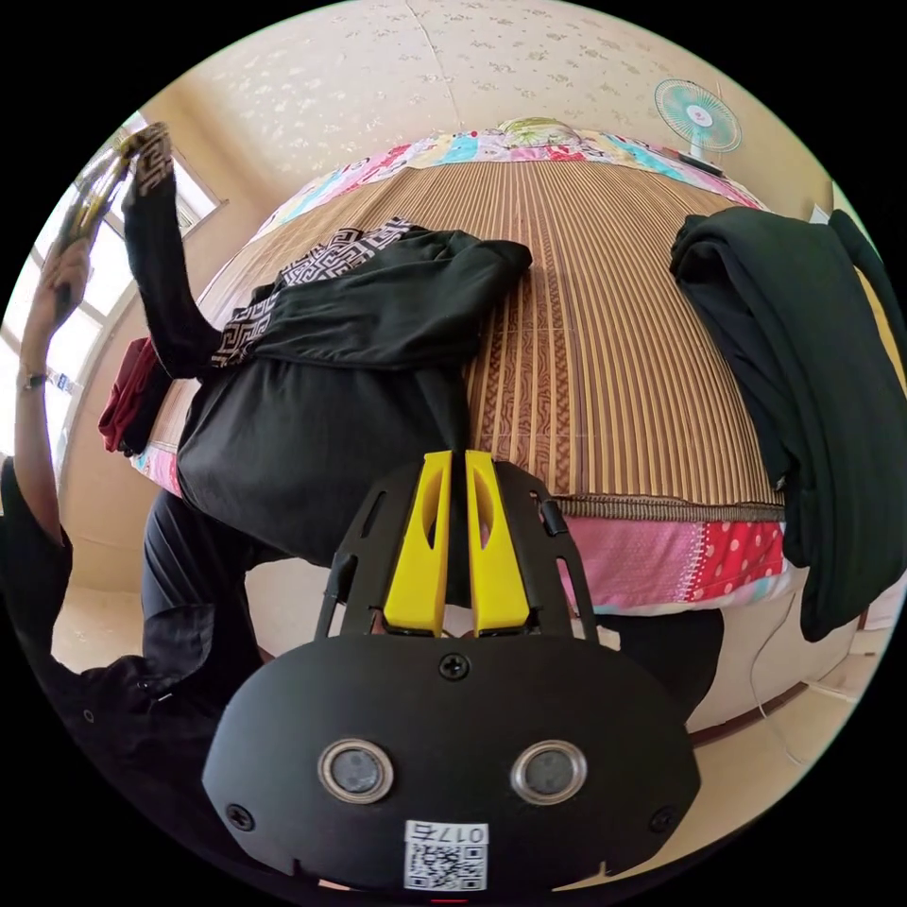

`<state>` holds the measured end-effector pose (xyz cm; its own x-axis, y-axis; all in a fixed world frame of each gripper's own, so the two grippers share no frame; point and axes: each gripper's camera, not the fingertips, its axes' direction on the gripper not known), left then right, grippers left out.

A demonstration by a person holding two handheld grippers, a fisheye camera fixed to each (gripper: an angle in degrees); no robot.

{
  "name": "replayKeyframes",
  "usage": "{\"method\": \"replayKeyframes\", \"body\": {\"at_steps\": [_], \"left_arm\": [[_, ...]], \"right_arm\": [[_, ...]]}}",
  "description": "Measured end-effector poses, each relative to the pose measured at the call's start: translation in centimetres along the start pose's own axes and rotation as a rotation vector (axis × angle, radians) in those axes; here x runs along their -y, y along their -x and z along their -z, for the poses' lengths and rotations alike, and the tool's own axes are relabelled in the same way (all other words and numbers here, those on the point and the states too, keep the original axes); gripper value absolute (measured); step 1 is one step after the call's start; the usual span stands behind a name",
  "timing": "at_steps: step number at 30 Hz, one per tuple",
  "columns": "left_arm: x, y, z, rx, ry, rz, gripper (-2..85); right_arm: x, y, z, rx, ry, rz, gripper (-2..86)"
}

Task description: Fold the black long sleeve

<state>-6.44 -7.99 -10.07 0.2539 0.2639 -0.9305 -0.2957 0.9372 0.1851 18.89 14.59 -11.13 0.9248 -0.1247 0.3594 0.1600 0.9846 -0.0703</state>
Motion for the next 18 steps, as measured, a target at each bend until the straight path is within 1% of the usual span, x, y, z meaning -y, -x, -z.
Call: {"method": "replayKeyframes", "body": {"at_steps": [1,2,4,6,9,11,12,14,16,18], "left_arm": [[-0.6,1.7,-4.0,-0.006,0.085,0.035,4.2],[-1.7,2.9,-6.4,-0.021,0.124,0.066,5.8],[-3.8,4.1,-7.2,-0.033,0.104,0.098,6.4],[-6.1,5.1,-6.0,-0.006,0.057,0.141,6.4],[-9.8,5.6,-1.9,0.126,-0.005,0.185,6.4],[-12.4,5.2,1.3,0.284,-0.010,0.197,6.4],[-12.9,5.1,1.9,0.324,-0.003,0.198,6.4],[-15.0,4.7,3.6,0.461,0.026,0.210,6.4],[-16.5,4.6,4.3,0.504,0.028,0.231,6.4],[-17.9,4.8,4.8,0.500,0.016,0.259,6.4]], "right_arm": [[-0.1,-0.5,0.1,0.015,-0.001,-0.005,3.0],[-0.2,-1.0,0.2,0.037,0.003,-0.011,3.0],[-0.3,-2.0,0.4,0.083,0.017,-0.021,3.1],[-0.3,-3.0,0.8,0.135,0.025,-0.028,3.2],[-0.1,-4.3,2.6,0.210,-0.060,-0.039,3.8],[1.5,-4.4,3.4,0.281,-0.122,-0.019,4.4],[2.1,-4.3,3.4,0.296,-0.124,-0.012,4.7],[5.1,-3.9,2.3,0.291,-0.093,-0.010,5.6],[7.2,-3.6,1.3,0.258,-0.100,-0.010,6.2],[9.2,-3.5,0.0,0.252,-0.081,-0.016,6.7]]}}
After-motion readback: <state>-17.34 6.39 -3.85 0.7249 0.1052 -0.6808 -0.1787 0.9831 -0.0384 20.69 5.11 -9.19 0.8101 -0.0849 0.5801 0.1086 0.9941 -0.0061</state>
